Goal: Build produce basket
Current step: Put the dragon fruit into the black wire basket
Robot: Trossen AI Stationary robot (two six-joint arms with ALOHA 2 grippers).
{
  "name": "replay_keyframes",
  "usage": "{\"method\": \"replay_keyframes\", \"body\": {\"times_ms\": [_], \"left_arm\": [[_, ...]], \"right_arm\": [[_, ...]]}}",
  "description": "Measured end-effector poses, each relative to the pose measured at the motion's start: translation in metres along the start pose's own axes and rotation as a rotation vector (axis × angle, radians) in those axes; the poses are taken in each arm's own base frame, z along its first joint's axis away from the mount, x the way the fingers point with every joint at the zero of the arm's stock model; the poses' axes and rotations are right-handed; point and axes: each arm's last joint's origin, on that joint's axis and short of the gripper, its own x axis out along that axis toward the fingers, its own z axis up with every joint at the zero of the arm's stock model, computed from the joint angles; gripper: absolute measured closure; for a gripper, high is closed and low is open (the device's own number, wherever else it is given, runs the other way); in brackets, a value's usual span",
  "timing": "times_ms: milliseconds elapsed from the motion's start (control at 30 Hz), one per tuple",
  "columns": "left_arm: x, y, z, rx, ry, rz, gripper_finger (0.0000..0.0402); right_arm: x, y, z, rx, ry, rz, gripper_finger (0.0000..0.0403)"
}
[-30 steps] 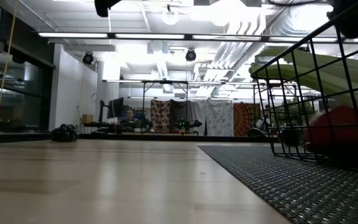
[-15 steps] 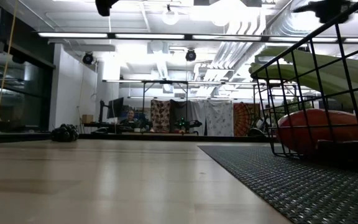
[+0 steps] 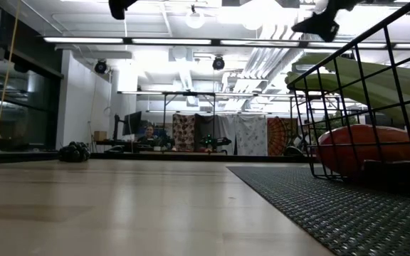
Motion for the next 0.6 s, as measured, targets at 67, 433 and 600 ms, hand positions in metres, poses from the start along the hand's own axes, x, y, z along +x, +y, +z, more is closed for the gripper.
{"method": "replay_keyframes", "body": {"times_ms": [67, 433, 600], "left_arm": [[0.000, 0.001, 0.000, 0.025, -0.004, 0.020, 0.0064], [0.000, 0.004, -0.007, 0.021, 0.066, 0.075, 0.0064], [0.000, 0.002, -0.008, 0.063, 0.087, 0.023, 0.0064]], "right_arm": [[0.001, -0.006, 0.006, -0.058, -0.031, 0.011, 0.0017], [0.023, -0.035, 0.042, -0.291, -0.268, 0.130, 0.0017], [0.043, -0.040, 0.054, -0.232, -0.355, 0.247, 0.0017]]}}
